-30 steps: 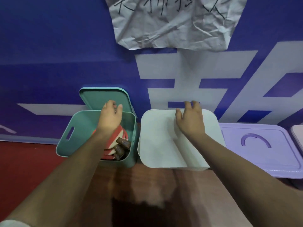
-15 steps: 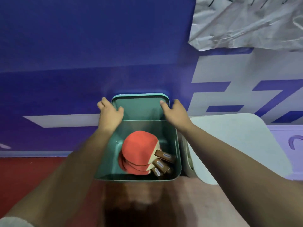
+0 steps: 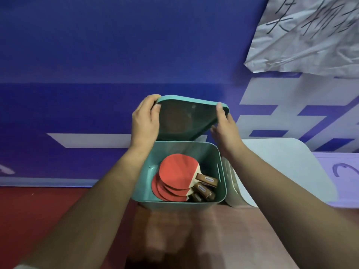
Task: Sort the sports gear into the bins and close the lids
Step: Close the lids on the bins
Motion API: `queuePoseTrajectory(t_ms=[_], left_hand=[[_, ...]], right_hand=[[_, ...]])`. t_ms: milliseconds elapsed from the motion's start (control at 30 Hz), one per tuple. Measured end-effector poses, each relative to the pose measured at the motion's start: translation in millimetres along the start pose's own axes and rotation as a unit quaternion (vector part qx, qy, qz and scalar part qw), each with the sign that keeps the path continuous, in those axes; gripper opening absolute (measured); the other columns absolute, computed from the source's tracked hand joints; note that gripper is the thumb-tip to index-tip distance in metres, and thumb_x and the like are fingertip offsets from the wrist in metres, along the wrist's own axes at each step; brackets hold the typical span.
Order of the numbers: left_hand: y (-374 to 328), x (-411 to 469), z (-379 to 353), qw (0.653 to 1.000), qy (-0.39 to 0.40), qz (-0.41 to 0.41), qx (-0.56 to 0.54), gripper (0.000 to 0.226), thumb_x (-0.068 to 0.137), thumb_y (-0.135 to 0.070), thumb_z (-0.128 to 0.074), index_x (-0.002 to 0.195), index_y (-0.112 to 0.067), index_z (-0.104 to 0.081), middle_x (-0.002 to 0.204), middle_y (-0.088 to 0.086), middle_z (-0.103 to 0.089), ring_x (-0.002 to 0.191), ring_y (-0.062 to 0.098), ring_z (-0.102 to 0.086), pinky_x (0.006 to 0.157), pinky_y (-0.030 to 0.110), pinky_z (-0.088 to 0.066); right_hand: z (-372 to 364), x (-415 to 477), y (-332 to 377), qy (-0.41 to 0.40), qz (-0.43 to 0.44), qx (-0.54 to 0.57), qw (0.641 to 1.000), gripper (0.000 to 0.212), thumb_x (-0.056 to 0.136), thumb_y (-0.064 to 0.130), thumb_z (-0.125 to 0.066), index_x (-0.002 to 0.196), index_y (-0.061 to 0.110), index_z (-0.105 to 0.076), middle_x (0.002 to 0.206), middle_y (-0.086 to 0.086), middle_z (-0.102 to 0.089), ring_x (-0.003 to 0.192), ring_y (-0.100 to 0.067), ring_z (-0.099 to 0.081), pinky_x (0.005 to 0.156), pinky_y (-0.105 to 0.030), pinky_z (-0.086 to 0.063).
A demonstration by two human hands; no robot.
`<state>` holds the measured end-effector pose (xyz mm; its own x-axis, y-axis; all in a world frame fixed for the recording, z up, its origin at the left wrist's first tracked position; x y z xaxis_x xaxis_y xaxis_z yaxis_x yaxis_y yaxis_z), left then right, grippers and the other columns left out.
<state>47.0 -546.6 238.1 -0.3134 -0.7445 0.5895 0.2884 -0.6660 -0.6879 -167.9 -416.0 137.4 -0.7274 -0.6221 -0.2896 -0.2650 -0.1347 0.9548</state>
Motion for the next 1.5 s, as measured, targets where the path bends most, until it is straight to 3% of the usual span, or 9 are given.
queuePoseTrajectory(t_ms=[67, 233, 367, 467, 533, 667, 867, 1100, 1500], left_hand=[[-34.2, -12.5, 3.0, 0.999, 0.022, -0.043, -0.007, 0.025, 0.093, -0.002, -0.05, 0.113, -0.006, -0.065, 0.11, 0.002, -0.067, 0.102, 0.009, -0.059, 0.092, 0.018, -0.044], [-92.8, -69.8, -5.5, 0.972, 0.172, -0.163, -0.003, 0.023, 0.089, -0.017, -0.063, 0.11, -0.012, -0.07, 0.11, -0.003, -0.07, 0.107, 0.009, -0.059, 0.097, 0.026, -0.044], [-52.6, -107.5, -2.0, 0.944, 0.315, 0.009, -0.098, 0.045, 0.087, -0.048, -0.06, 0.123, -0.02, -0.062, 0.111, -0.01, -0.069, 0.109, 0.002, -0.059, 0.099, 0.02, -0.041], [26.6, -114.8, 24.9, 0.964, 0.229, 0.107, 0.084, 0.056, 0.083, -0.061, -0.048, 0.124, -0.025, -0.06, 0.123, -0.006, -0.06, 0.122, 0.014, -0.048, 0.109, 0.037, -0.034], [87.7, -129.1, 48.2, 0.922, 0.183, 0.221, 0.26, 0.065, 0.084, -0.06, -0.055, 0.133, -0.018, -0.05, 0.135, 0.01, -0.048, 0.129, 0.03, -0.039, 0.108, 0.044, -0.03], [160.5, -175.3, 56.8, 0.855, 0.188, 0.424, 0.23, 0.074, 0.088, -0.053, -0.058, 0.14, -0.003, -0.039, 0.134, 0.022, -0.049, 0.129, 0.039, -0.043, 0.103, 0.044, -0.037], [167.3, -172.9, 27.5, 0.894, 0.167, 0.381, 0.169, 0.037, 0.091, -0.017, -0.06, 0.125, -0.001, -0.055, 0.12, 0.023, -0.057, 0.115, 0.037, -0.052, 0.093, 0.037, -0.04], [166.7, -176.5, 5.6, 0.897, 0.127, 0.37, 0.204, 0.034, 0.092, -0.013, -0.059, 0.122, 0.002, -0.053, 0.118, 0.027, -0.046, 0.104, 0.044, -0.052, 0.092, 0.042, -0.042], [180.5, -188.1, 1.6, 0.917, 0.152, 0.304, 0.209, 0.033, 0.092, -0.007, -0.057, 0.12, 0.01, -0.05, 0.112, 0.033, -0.05, 0.107, 0.045, -0.047, 0.094, 0.048, -0.037]], right_hand=[[-7.8, -13.0, -9.2, 0.032, -0.062, 0.138, 0.988, 0.05, 0.086, 0.06, -0.061, 0.109, 0.016, -0.06, 0.104, 0.0, -0.072, 0.084, -0.014, -0.072, 0.087, -0.037, -0.057], [-14.4, -42.3, -42.7, 0.064, -0.213, 0.301, 0.927, 0.023, 0.096, 0.006, -0.045, 0.116, -0.005, -0.045, 0.123, -0.028, -0.054, 0.102, -0.041, -0.062, 0.068, -0.056, -0.058], [11.5, -56.2, -73.5, 0.054, -0.225, 0.191, 0.954, 0.043, 0.085, -0.007, -0.04, 0.127, -0.005, -0.05, 0.119, -0.022, -0.065, 0.1, -0.04, -0.067, 0.062, -0.047, -0.059], [38.2, -58.5, -84.3, 0.038, -0.196, 0.118, 0.973, 0.036, 0.087, -0.008, -0.045, 0.118, 0.003, -0.058, 0.11, -0.02, -0.07, 0.095, -0.037, -0.068, 0.075, -0.047, -0.057], [48.0, -57.3, -88.8, 0.056, -0.171, 0.086, 0.98, 0.037, 0.087, -0.007, -0.047, 0.117, 0.009, -0.06, 0.109, -0.017, -0.071, 0.096, -0.037, -0.069, 0.081, -0.051, -0.057], [61.3, -47.7, -99.6, 0.059, -0.133, 0.046, 0.988, 0.038, 0.087, -0.004, -0.051, 0.115, 0.018, -0.065, 0.106, -0.01, -0.074, 0.096, -0.033, -0.071, 0.082, -0.05, -0.058], [62.2, -13.7, -95.1, -0.021, -0.02, -0.183, 0.983, 0.035, 0.09, 0.023, -0.064, 0.118, 0.016, -0.044, 0.113, -0.006, -0.061, 0.1, -0.024, -0.062, 0.09, -0.042, -0.052], [41.2, 15.2, -96.3, -0.035, 0.093, -0.467, 0.879, 0.03, 0.091, 0.009, -0.042, 0.12, 0.003, -0.045, 0.116, -0.022, -0.048, 0.105, -0.04, -0.046, 0.091, -0.044, -0.04], [36.6, 8.0, -122.6, -0.035, 0.111, -0.484, 0.867, 0.053, 0.078, 0.008, -0.035, 0.13, 0.017, -0.038, 0.132, -0.014, -0.042, 0.121, -0.038, -0.046, 0.107, -0.051, -0.038]])
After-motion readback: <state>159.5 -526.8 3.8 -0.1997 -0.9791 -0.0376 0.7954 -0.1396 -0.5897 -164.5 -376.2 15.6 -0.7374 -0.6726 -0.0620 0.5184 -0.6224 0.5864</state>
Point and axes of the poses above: each hand's wrist, its own x-axis towards the middle knuckle, its own z-axis out of the back of the hand, y = z × x, the point moved 10 cm from there along x, towards the middle knuckle
